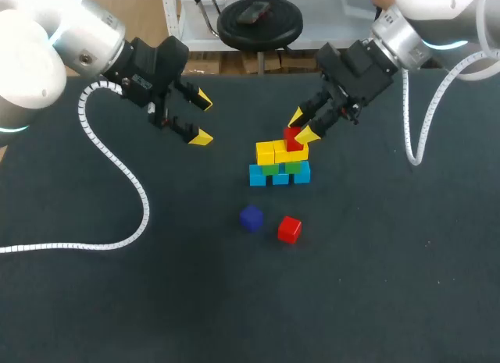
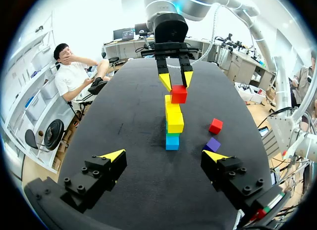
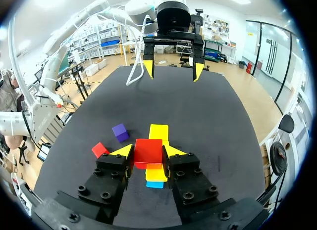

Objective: Place the blue cubes, place green cubes on the blue cubes, place the yellow cubes on the green cubes, then place the red cubes on the yellow cubes, and place purple cube on the red cubes.

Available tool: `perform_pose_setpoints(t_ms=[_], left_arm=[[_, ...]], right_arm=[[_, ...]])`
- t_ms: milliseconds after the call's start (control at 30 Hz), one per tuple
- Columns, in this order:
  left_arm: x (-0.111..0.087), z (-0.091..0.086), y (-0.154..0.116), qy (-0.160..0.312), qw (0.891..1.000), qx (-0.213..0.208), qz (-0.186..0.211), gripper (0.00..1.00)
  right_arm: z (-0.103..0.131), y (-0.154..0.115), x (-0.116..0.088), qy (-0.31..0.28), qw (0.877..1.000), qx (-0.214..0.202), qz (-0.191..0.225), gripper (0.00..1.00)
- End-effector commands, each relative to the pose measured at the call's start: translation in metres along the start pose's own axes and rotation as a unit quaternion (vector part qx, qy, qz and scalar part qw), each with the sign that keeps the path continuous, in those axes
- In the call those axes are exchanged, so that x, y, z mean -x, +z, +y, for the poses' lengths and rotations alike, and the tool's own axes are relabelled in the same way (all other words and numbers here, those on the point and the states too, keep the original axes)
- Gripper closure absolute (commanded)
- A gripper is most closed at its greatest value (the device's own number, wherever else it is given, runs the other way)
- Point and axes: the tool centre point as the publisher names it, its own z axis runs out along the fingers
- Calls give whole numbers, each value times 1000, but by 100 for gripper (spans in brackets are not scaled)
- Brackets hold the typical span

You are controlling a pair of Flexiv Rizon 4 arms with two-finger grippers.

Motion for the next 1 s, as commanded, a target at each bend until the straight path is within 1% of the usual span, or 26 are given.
perform_pose_setpoints(t_ms=[33,300,1000], left_arm=[[-1,2,0,1,1000,-2,-1,0],[-1,2,0,1,1000,-2,-1,0],[-1,2,0,1,1000,-2,-1,0]], right_arm=[[-1,1,1,0,1000,2,1,100],[-3,3,2,0,1000,6,3,100],[-8,4,-2,7,1000,4,8,100]])
